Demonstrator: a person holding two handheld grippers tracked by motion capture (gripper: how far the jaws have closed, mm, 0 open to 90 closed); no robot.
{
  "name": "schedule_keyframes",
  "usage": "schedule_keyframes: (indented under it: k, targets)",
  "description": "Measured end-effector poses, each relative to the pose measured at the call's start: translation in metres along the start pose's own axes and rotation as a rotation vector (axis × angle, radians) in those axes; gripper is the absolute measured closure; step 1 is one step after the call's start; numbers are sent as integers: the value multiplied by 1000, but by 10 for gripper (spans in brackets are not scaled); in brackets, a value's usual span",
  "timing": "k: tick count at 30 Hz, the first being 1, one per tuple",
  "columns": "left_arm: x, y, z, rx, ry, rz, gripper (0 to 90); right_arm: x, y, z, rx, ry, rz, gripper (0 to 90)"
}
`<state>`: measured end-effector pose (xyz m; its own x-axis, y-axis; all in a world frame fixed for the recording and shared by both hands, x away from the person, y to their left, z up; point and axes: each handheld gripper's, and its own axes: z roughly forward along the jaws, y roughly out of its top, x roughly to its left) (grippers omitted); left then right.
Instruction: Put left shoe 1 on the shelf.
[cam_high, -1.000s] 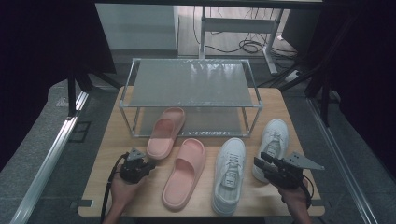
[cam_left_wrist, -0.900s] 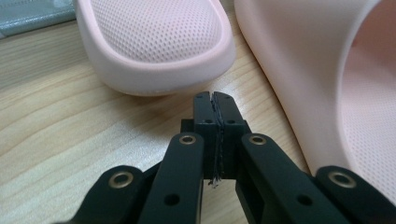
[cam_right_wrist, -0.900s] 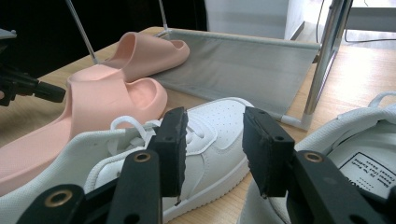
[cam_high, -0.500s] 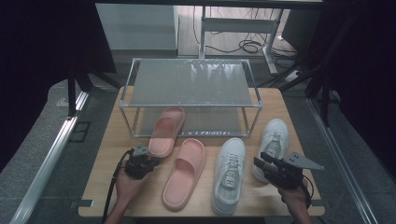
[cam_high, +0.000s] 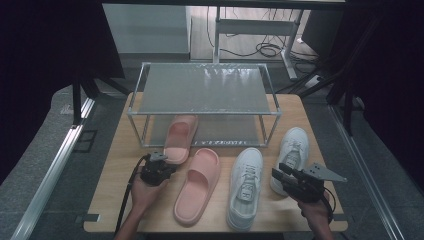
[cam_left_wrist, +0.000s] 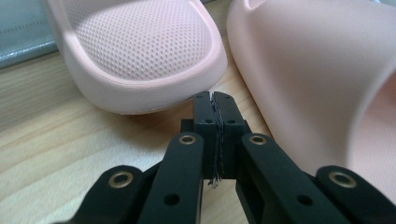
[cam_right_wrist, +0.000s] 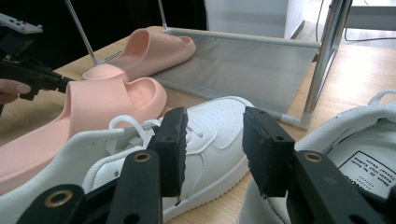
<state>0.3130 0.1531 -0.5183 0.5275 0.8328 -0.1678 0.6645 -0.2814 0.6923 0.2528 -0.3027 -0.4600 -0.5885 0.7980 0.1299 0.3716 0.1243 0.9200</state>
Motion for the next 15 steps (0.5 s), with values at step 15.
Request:
schedule_keyframes:
  k: [15]
  targets:
    - [-6,4,2,2,-9,21,896,-1,0,0,1,-1,3,593]
